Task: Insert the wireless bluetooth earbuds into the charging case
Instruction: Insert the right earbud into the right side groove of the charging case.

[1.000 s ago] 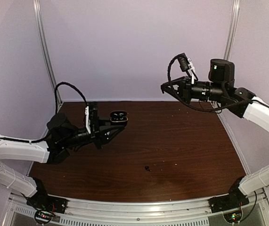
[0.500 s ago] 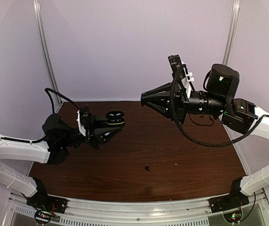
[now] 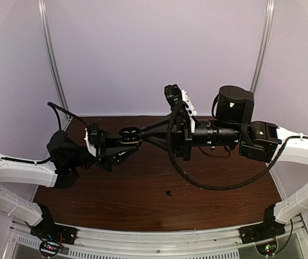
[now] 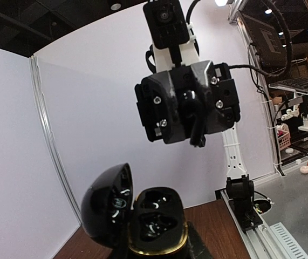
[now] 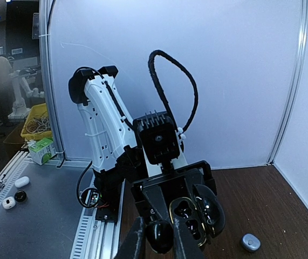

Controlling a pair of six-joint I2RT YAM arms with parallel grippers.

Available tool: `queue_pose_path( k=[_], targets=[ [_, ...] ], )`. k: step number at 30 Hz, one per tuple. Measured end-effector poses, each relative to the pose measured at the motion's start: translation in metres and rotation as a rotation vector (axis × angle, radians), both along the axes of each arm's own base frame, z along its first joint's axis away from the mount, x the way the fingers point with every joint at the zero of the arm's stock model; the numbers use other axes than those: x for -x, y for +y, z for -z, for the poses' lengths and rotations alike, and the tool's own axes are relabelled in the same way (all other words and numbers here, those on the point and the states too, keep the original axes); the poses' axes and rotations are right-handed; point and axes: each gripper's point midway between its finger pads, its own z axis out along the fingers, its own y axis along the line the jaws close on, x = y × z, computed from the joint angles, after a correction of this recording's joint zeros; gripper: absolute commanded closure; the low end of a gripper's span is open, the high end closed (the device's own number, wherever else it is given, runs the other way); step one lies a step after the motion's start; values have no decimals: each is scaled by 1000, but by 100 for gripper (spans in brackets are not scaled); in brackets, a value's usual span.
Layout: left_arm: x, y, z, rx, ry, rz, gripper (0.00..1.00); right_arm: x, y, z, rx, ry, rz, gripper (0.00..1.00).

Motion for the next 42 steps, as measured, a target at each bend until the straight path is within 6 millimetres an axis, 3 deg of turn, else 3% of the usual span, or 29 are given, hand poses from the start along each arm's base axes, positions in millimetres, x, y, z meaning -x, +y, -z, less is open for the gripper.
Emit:
queue_pose_path(
  k=[6,15,23,42],
  targets=[
    [1,1,-3,14,5,6,100,-10,7,1,-14,-13,55,83],
    [0,2,-6,28,22,4,100,-21,8,-14,-79,-42,119,83],
    [-4,3,-9,43,31,-14,100,-29,19,-6,-78,-32,140,83],
    [-6,4,-11,53,38,-23,100,-38,23,1,-77,-27,179,83]
  ],
)
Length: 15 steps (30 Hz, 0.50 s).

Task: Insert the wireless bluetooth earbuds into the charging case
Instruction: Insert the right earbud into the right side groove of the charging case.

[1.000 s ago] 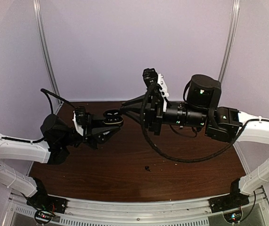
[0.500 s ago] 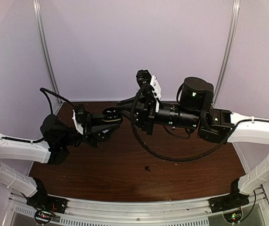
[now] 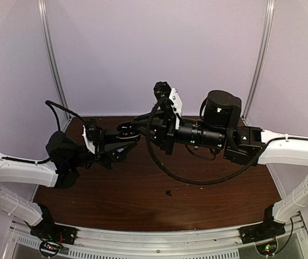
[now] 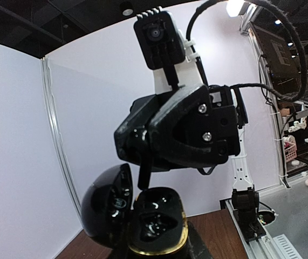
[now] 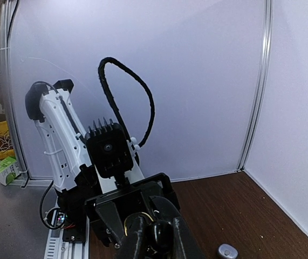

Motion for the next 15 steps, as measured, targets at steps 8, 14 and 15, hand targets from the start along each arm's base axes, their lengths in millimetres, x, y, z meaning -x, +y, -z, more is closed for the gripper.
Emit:
queue_pose_path(
  k=[8,14,15],
  targets=[
    [-1,0,0,1,4,-3,100,-2,3,1,-8,2,5,83],
    [-2,0,0,3,8,-10,100,-3,4,2,-15,5,5,83],
    [-2,0,1,2,10,-12,100,-3,4,2,-15,7,4,83]
  ],
)
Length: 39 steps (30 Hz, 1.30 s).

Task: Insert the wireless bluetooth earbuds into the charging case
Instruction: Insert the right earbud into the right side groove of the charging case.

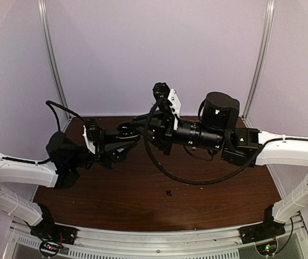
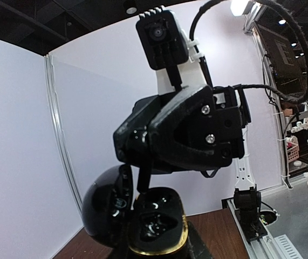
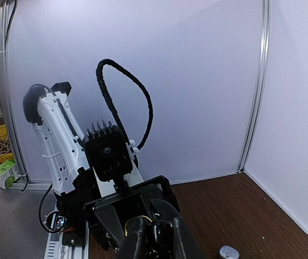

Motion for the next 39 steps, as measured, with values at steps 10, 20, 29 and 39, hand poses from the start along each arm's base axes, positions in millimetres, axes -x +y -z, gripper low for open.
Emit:
queue_pose_path(
  k=[10,20,29,39],
  targets=[
    [-2,1,3,-3,18,-7,100,0,0,4,0,12,-2,84],
    [-2,1,3,3,26,-8,100,1,-1,4,-4,13,-6,84],
    [-3,2,2,10,32,-12,100,1,-2,4,-4,12,0,84],
    [-3,2,2,10,37,-11,100,-2,-2,5,-4,14,14,84]
  ],
)
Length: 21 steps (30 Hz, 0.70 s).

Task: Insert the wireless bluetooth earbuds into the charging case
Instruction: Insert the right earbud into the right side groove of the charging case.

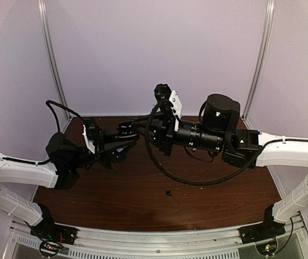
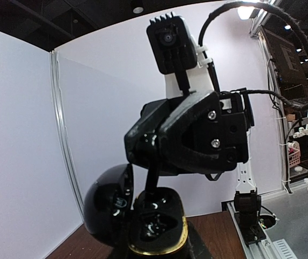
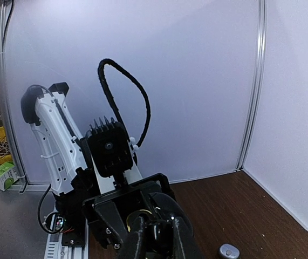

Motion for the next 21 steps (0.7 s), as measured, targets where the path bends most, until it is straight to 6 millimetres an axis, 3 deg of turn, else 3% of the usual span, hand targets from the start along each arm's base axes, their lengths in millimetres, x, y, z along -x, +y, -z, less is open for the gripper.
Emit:
queue_pose_path(
  k=[21],
  targets=[
    [-1,1,0,6,10,-7,100,-5,3,7,6,13,16,84]
  ],
)
